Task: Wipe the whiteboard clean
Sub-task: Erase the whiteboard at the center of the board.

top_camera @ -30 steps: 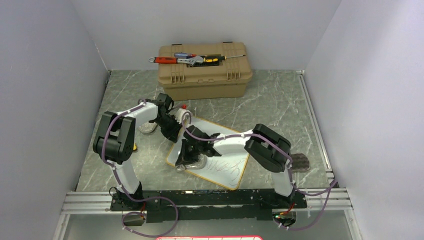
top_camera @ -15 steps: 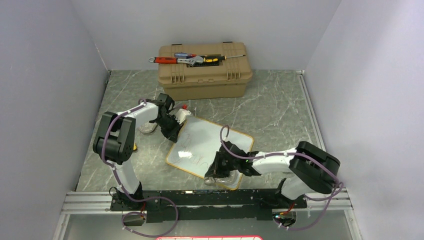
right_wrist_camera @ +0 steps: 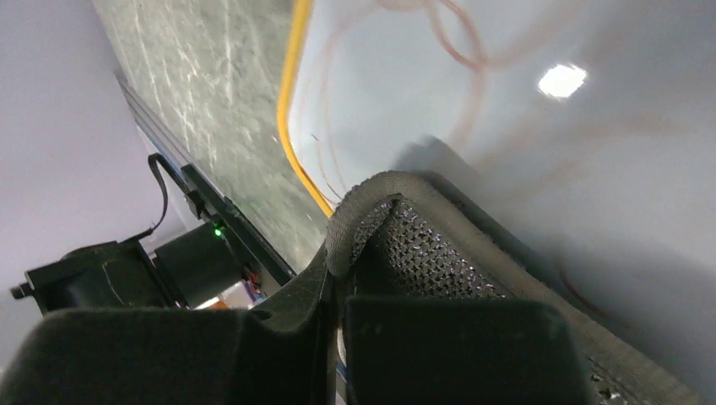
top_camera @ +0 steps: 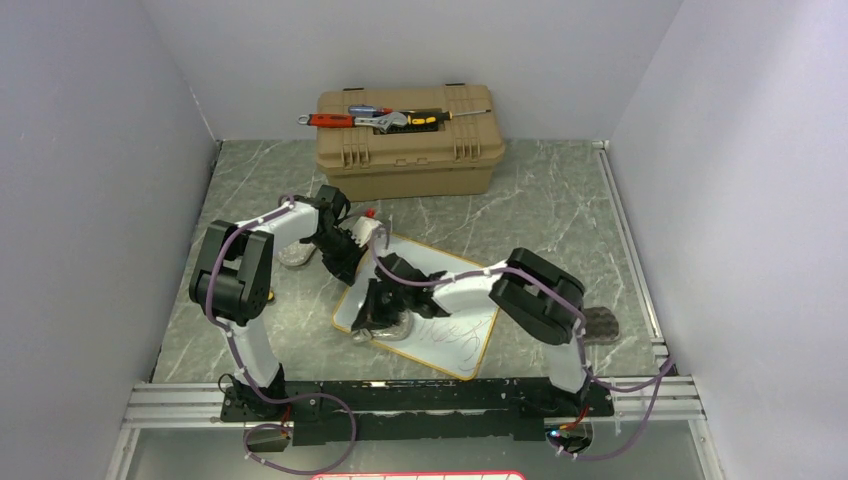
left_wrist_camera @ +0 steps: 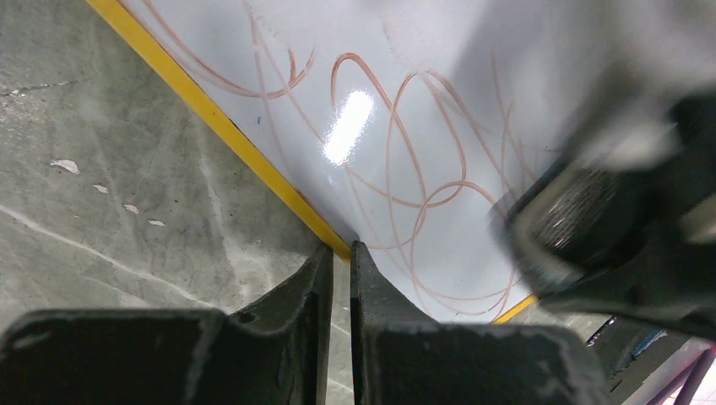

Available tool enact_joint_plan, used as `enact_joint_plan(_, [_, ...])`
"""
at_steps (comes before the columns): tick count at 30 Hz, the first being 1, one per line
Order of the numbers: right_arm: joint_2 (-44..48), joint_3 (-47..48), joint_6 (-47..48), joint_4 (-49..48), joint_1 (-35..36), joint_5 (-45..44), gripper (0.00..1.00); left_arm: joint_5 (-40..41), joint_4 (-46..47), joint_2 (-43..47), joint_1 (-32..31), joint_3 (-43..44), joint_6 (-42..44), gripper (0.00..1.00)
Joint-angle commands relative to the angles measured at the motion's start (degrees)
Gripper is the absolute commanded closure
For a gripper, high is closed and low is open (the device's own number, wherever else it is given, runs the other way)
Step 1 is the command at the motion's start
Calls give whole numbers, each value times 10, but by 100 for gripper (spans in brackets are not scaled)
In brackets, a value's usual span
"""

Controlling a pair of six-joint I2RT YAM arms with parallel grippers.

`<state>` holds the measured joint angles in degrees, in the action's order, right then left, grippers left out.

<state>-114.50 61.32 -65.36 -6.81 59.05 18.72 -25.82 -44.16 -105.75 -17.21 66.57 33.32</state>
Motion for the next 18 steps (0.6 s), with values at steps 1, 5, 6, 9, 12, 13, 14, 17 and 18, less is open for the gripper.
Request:
enact_joint_plan(1, [70,-189,-15,27,-16,-109,100,18,-7,-51,-20,-36,20,97])
enact_joint_plan(5, [263,-392,-74,-4,-35,-131,100,29,-10,-38,-19,-37,28,97])
enact_joint_plan(6, [311,-437,-93,0,-37,-138,100,31,-12,-34,-19,-38,30,97])
enact_joint_plan(9, [420,-528,-124,44,-37,-159,100,27,-12,-25,-16,-42,34,97])
enact_joint_plan(12, [447,-546,-125,81,-37,-178,100,23,-14,-35,-17,-38,30,97])
enact_joint_plan(13, [426,-543,-121,55,-38,-180,100,20,-13,-38,-17,-37,27,97])
enact_joint_plan(14, [395,-530,-114,32,-38,-183,100,17,-12,-40,-17,-39,25,97])
enact_joint_plan(17, [243,-424,-71,-24,-39,-179,100,9,-10,-40,-19,-42,20,97])
enact_joint_plan(18, [185,-376,-55,-36,-39,-174,100,7,-12,-40,-21,-42,19,97])
